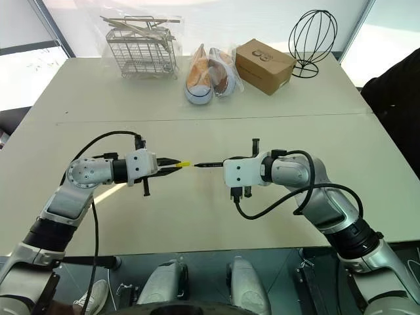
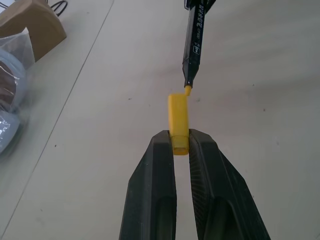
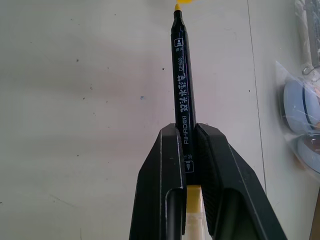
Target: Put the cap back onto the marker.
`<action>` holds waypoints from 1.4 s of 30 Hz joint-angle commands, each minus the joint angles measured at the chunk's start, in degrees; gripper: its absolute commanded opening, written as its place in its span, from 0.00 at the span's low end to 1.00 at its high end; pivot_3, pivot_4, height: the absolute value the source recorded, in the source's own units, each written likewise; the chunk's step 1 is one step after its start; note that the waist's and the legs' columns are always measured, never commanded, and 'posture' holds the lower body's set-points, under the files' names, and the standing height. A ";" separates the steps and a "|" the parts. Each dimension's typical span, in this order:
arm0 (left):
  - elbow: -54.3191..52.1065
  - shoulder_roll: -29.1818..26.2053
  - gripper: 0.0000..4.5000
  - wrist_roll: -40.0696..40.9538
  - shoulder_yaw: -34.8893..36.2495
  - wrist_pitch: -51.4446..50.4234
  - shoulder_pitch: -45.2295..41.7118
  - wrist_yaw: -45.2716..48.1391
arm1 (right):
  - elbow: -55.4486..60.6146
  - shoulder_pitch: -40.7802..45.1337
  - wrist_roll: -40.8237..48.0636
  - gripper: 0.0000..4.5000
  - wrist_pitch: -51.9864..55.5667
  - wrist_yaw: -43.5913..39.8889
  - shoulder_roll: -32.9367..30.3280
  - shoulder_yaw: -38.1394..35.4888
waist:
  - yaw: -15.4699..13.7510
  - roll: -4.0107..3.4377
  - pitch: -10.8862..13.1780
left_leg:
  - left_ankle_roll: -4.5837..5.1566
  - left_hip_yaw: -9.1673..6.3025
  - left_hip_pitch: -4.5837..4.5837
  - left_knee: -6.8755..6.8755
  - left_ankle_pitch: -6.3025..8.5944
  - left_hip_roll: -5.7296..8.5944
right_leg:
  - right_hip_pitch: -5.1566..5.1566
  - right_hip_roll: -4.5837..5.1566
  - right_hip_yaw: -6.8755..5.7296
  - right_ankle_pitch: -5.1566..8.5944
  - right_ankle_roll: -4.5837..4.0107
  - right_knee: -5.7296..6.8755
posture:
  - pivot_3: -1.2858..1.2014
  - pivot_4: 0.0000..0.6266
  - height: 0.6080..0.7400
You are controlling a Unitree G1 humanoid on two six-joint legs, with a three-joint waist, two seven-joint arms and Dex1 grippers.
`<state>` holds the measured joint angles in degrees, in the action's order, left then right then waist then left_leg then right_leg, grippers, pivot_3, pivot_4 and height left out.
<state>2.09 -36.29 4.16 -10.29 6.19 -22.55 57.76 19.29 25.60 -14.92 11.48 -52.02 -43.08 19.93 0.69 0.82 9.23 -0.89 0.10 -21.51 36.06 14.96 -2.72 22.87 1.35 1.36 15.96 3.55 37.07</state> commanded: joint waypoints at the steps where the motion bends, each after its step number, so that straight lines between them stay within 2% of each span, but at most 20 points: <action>1: -0.34 -0.38 0.00 0.09 0.37 1.71 -0.55 0.48 | -0.32 0.44 -0.46 0.00 -1.41 0.44 -0.22 -1.55 | 0.00 0.00 0.00 | 0.00 0.00 0.00 0.00 0.00 0.00 | 0.00 0.00 0.00 0.00 0.00 0.00 | 0.52 0.24 1.00; 27: 2.04 3.47 0.00 -1.16 -2.07 1.71 -4.77 0.73 | 1.17 3.41 -0.68 0.00 -0.93 0.07 2.30 -1.42 | 0.04 0.00 0.00 | 0.00 -0.01 0.00 0.01 0.00 0.00 | -0.01 -0.03 0.00 -0.01 0.01 0.01 | 0.52 0.24 1.00; 42: 2.83 3.44 0.00 -1.12 -2.01 3.03 -5.34 1.23 | 1.21 3.39 -0.12 0.00 -2.77 0.66 2.21 -2.40 | 0.00 0.00 0.00 | 0.00 -0.02 0.00 0.02 0.00 -0.01 | -0.01 -0.04 0.00 -0.01 0.01 0.02 | 0.52 0.24 1.00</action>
<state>5.61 -33.11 2.93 -12.21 7.82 -26.74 58.64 17.74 27.47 -16.02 10.39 -52.22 -41.69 19.49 0.70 0.82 9.23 -0.89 0.08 -21.51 36.07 14.96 -2.72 22.87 1.31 1.36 15.95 3.56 37.09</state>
